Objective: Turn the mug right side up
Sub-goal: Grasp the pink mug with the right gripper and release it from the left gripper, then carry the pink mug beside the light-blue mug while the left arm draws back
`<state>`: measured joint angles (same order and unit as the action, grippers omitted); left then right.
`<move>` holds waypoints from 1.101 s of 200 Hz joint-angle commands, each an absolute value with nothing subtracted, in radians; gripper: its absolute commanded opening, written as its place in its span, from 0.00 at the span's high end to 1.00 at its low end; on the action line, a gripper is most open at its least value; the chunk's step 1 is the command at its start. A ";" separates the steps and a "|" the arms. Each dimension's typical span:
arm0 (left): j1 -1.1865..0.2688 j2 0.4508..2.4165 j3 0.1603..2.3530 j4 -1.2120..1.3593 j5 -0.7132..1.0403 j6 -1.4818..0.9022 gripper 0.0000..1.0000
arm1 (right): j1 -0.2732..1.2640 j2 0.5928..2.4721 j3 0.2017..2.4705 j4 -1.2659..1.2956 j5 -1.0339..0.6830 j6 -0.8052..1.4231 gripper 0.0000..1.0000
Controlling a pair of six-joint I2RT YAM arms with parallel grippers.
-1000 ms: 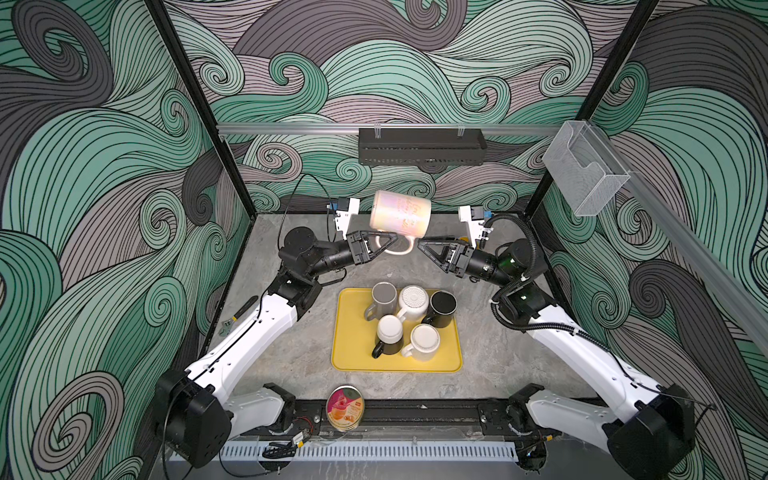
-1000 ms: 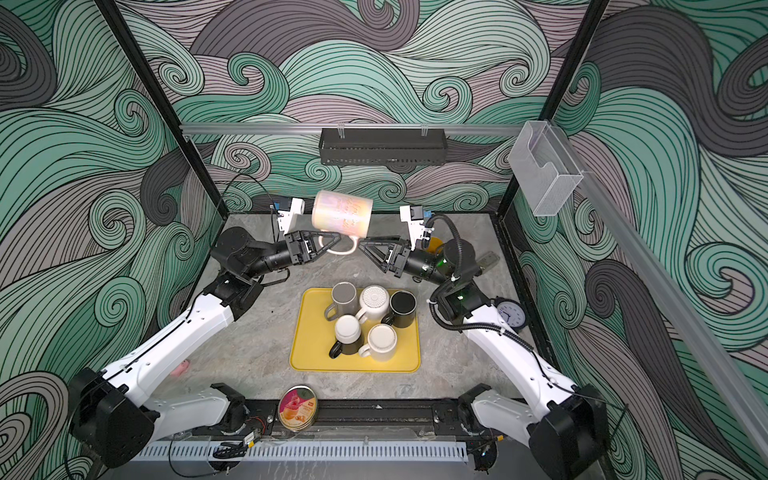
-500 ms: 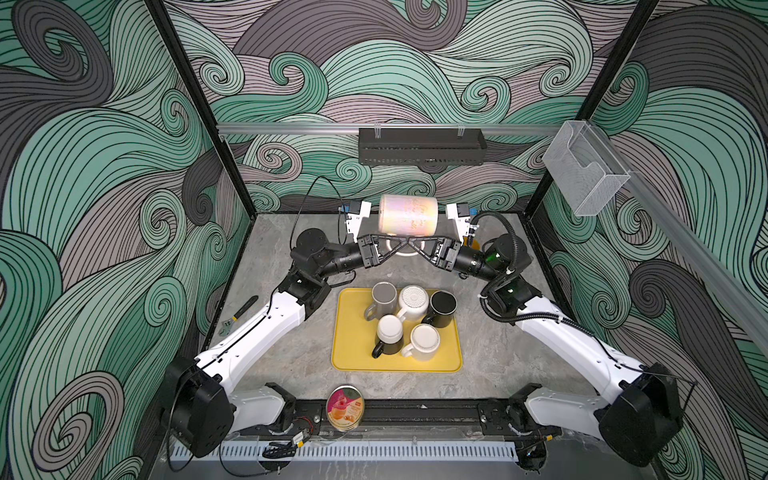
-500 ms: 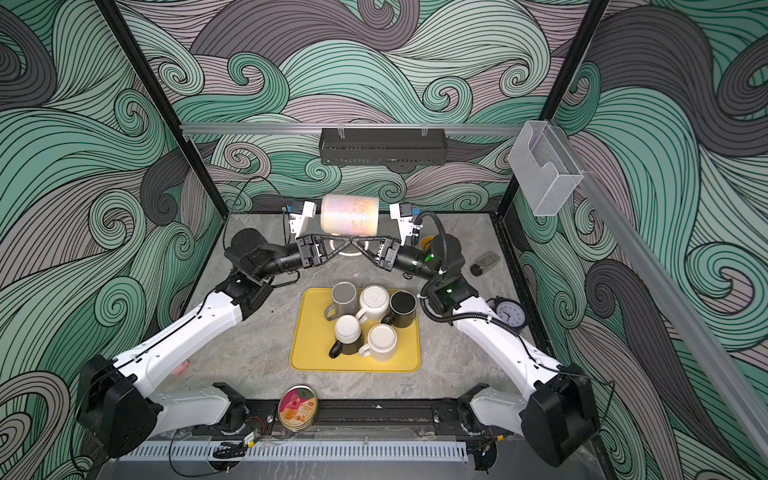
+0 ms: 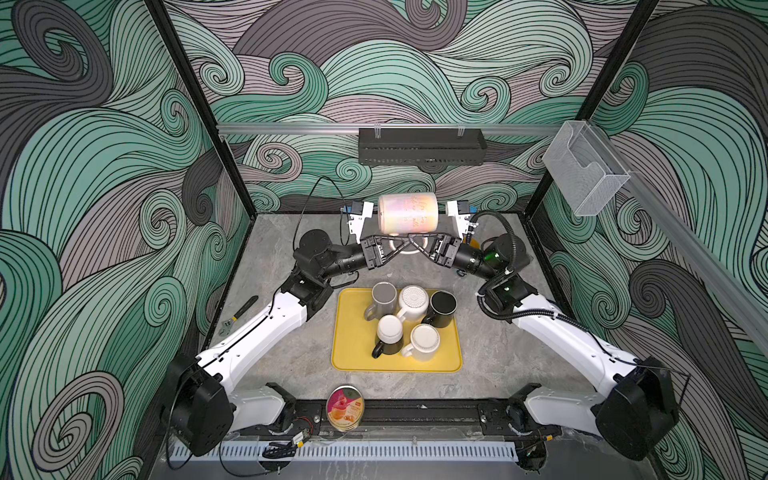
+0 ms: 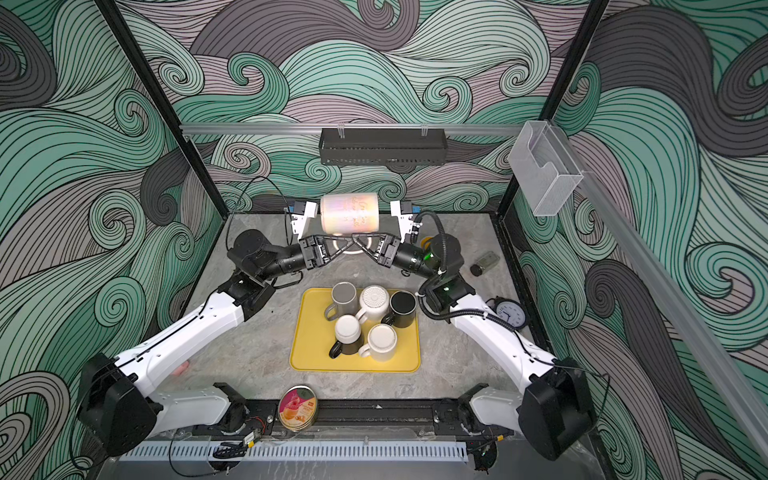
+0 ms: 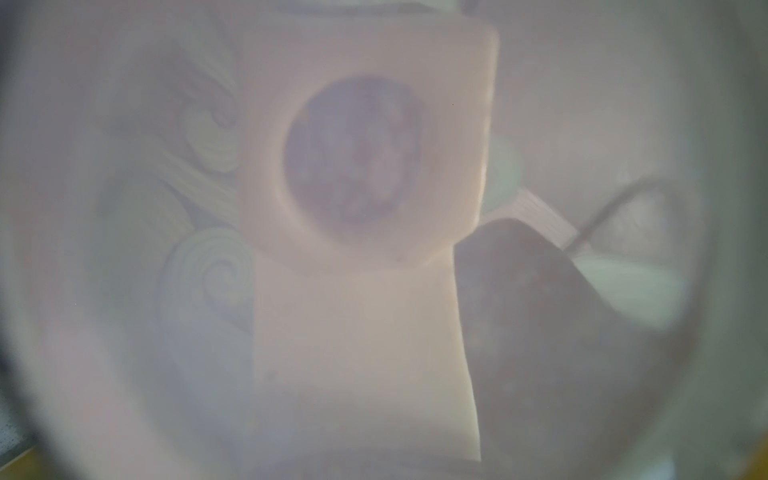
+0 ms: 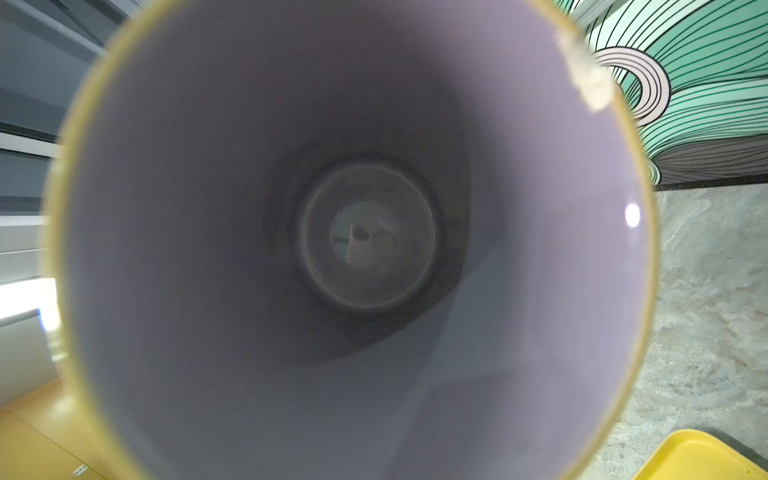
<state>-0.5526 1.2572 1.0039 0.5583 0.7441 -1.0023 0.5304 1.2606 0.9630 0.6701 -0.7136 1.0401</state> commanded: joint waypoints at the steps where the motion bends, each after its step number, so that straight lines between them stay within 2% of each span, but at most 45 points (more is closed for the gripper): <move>1: -0.581 1.232 1.031 0.497 0.782 -0.918 1.00 | 0.540 1.258 1.029 0.770 -0.657 1.044 1.00; 13: -0.581 1.225 1.042 0.428 0.766 -0.881 1.00 | 0.544 1.253 1.042 0.734 -0.650 1.024 1.00; 25: -0.581 1.216 1.062 0.336 0.750 -0.833 0.59 | 0.546 1.243 1.047 0.703 -0.636 0.998 1.00; 34: -0.581 1.208 1.077 0.265 0.729 -0.796 0.14 | 0.545 1.236 1.050 0.692 -0.627 0.982 1.00; 39: -0.581 1.202 1.082 0.234 0.701 -0.784 0.02 | 0.546 1.232 1.049 0.683 -0.616 0.974 1.00; 94: -0.581 1.144 1.038 0.012 0.526 -0.653 0.01 | 0.542 1.216 1.052 0.596 -0.527 0.893 1.00; 134: -0.580 1.016 1.037 -0.249 0.073 -0.497 0.02 | 0.542 1.209 1.119 0.328 -0.460 0.789 1.00; 180: -0.580 0.983 1.152 -0.524 -0.198 -0.271 0.02 | 0.542 1.201 1.207 -0.061 -0.154 0.578 1.00; 220: -0.578 1.001 1.088 -0.512 -0.336 -0.203 0.01 | 0.542 1.194 1.203 -0.163 0.120 0.466 1.00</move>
<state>-0.5781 0.9867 1.1130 -0.4442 -0.1902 -0.2901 0.5404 1.2385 1.1633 -0.1593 -0.1055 0.5835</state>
